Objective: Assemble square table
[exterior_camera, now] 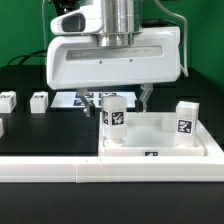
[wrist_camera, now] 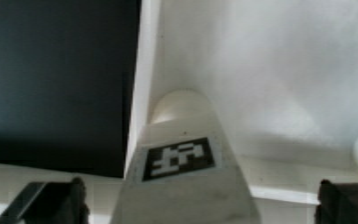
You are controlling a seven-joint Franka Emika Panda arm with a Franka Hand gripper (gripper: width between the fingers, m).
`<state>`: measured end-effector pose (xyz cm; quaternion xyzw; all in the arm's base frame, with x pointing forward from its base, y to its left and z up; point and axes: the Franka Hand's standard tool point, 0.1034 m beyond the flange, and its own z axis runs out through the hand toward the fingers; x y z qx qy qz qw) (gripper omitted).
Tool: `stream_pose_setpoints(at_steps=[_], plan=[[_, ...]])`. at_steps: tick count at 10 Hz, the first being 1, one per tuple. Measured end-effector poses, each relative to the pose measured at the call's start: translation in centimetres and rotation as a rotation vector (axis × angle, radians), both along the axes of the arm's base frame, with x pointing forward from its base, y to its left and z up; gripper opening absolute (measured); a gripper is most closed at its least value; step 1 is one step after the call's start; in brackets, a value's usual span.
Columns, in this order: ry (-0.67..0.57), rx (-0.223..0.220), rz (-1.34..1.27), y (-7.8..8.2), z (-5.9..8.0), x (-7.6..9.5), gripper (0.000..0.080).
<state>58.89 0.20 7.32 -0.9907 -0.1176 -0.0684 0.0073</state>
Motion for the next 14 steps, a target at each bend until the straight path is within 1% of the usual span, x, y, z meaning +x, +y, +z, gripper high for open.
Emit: stream_pose_setpoints(at_steps=[1, 2, 3, 4, 5, 9, 12, 14], plan=[[0.000, -0.002, 0.011, -0.09, 0.00, 0.01, 0.0649], [0.000, -0.003, 0.013, -0.10, -0.02, 0.00, 0.0536], [0.000, -0.003, 0.011, -0.10, -0.03, -0.01, 0.0399], [0.001, -0.003, 0.011, -0.10, -0.04, -0.01, 0.0399], [0.001, -0.003, 0.011, -0.10, -0.04, -0.01, 0.0288], [0.001, 0.000, -0.011, -0.10, -0.04, -0.01, 0.0288], [0.016, 0.059, -0.385, 0.01, -0.11, -0.01, 0.0288], [0.021, 0.081, -0.537, 0.15, -0.11, 0.02, 0.0290]])
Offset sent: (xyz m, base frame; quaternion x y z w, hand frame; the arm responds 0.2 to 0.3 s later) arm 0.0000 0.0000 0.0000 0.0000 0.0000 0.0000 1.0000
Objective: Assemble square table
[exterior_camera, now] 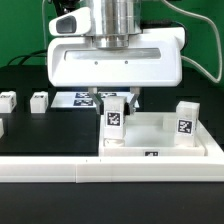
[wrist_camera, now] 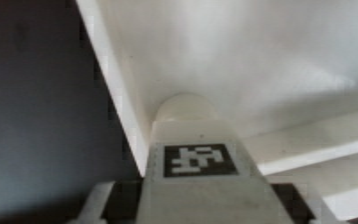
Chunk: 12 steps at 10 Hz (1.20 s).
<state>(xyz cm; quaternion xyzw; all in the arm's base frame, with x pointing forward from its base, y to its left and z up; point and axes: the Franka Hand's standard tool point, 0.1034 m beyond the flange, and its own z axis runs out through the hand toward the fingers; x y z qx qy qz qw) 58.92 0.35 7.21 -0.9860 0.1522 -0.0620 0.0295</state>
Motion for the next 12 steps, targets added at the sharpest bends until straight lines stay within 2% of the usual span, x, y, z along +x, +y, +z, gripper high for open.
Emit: stream_pose_setpoints(at_steps=[7, 12], plan=[[0.023, 0.095, -0.643, 0.51, -0.04, 0.28, 0.0290], [0.040, 0.149, -0.896, 0.47, -0.03, 0.33, 0.0290]])
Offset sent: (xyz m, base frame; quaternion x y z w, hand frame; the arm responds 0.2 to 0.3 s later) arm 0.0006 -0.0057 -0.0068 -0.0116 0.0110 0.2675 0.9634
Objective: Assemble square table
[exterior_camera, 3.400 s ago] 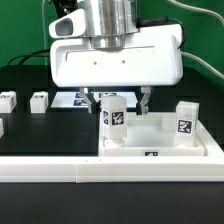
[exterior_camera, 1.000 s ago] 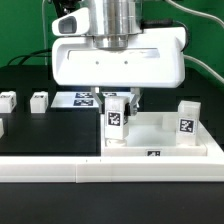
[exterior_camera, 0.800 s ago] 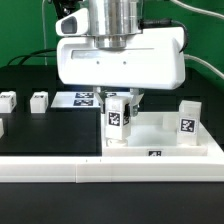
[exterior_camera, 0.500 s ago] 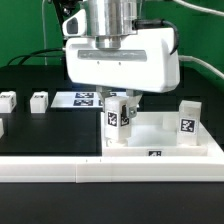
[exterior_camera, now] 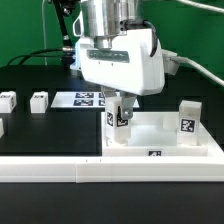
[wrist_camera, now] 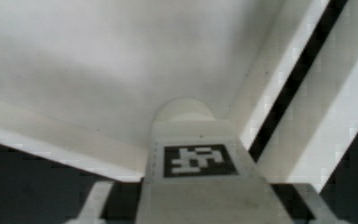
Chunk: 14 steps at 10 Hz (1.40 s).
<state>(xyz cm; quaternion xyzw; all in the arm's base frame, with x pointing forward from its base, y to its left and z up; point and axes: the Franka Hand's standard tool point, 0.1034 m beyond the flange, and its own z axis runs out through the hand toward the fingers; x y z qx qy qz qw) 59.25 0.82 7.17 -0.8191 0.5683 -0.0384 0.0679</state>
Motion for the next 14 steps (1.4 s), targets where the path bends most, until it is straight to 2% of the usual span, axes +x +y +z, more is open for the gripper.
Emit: stream_pose_setpoints(at_steps=[1, 2, 3, 4, 5, 10, 12, 14], plan=[[0.000, 0.000, 0.006, 0.04, -0.01, 0.00, 0.0356], [-0.004, -0.008, 0.060, 0.08, -0.01, -0.01, 0.0520], [-0.008, -0.013, 0.096, 0.27, -0.03, -0.02, 0.0520], [-0.025, -0.037, 0.224, 0.20, -0.09, -0.04, 0.0622], [-0.037, -0.063, 0.403, 0.06, -0.12, -0.07, 0.0641], [-0.059, -0.120, 0.776, -0.01, -0.21, -0.11, 0.0649], [-0.060, -0.163, 0.986, 0.12, -0.15, -0.03, 0.0649], [-0.053, -0.188, 1.160, -0.23, 0.22, 0.36, 0.0649]])
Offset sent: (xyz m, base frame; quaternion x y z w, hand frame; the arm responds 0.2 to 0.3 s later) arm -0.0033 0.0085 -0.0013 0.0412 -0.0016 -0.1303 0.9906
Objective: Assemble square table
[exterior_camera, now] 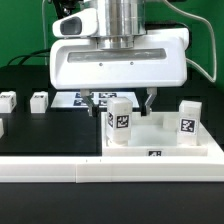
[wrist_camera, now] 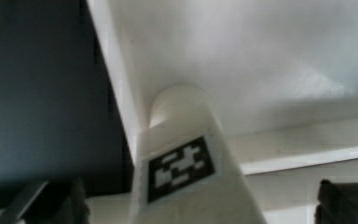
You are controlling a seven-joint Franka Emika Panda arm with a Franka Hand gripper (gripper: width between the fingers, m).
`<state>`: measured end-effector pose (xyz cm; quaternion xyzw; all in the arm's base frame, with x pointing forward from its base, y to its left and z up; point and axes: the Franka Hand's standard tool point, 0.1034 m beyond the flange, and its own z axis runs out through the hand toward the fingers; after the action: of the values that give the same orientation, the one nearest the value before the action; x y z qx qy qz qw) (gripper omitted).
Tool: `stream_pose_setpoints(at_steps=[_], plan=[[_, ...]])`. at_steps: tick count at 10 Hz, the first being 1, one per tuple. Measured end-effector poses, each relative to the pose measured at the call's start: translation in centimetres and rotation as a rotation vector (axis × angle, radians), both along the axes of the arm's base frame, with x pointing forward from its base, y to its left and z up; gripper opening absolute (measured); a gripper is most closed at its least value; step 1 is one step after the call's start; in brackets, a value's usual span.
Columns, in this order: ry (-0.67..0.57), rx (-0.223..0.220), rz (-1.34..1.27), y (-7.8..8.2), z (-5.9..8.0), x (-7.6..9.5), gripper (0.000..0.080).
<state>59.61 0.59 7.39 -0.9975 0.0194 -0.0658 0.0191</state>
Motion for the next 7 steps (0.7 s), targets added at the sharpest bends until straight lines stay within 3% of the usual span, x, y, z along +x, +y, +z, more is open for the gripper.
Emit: stream_pose_setpoints(at_steps=[3, 6, 7], plan=[[-0.005, -0.063, 0.256, 0.13, 0.09, 0.14, 0.0649], [-0.007, -0.078, 0.326, 0.06, 0.17, 0.25, 0.0649], [-0.007, -0.078, 0.326, 0.06, 0.17, 0.25, 0.0515]])
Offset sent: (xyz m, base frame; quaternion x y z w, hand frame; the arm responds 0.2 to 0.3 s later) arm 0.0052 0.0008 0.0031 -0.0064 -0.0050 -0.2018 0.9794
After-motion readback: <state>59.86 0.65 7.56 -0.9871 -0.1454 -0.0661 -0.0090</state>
